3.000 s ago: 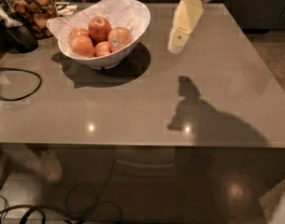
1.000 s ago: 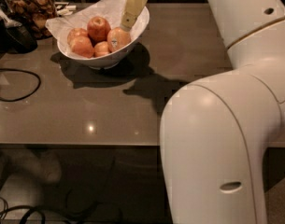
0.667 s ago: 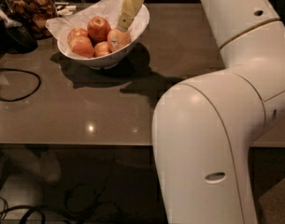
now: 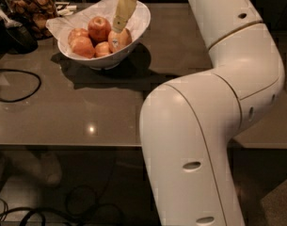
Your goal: Pick apple from white bowl
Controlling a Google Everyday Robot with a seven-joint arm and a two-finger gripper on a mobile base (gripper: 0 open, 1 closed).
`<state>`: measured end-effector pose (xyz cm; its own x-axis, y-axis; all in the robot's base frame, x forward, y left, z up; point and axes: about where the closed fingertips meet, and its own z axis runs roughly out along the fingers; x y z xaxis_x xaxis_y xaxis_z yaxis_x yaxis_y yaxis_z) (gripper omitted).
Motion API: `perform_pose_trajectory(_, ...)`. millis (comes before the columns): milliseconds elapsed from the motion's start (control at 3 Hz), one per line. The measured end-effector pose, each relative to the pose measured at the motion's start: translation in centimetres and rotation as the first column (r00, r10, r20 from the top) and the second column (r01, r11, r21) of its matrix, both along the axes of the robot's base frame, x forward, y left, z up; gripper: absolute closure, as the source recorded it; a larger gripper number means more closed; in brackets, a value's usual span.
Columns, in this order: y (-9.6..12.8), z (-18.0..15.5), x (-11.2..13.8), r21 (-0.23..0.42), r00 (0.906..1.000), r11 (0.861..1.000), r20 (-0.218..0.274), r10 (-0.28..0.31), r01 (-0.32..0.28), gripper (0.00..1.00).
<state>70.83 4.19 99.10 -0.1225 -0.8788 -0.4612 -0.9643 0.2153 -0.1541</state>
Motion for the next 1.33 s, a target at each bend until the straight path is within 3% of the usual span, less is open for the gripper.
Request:
perform_pose_trajectory(667, 1.2, -2.2, 0.8, 0.022, 0.9982, 1.0, -0.058, -0.014, 0.016, 0.28)
perform_pose_trajectory(1333, 1.5, -4.2, 1.0, 0.049, 0.9901, 0.998, -0.135, -0.039, 0.046, 0.25)
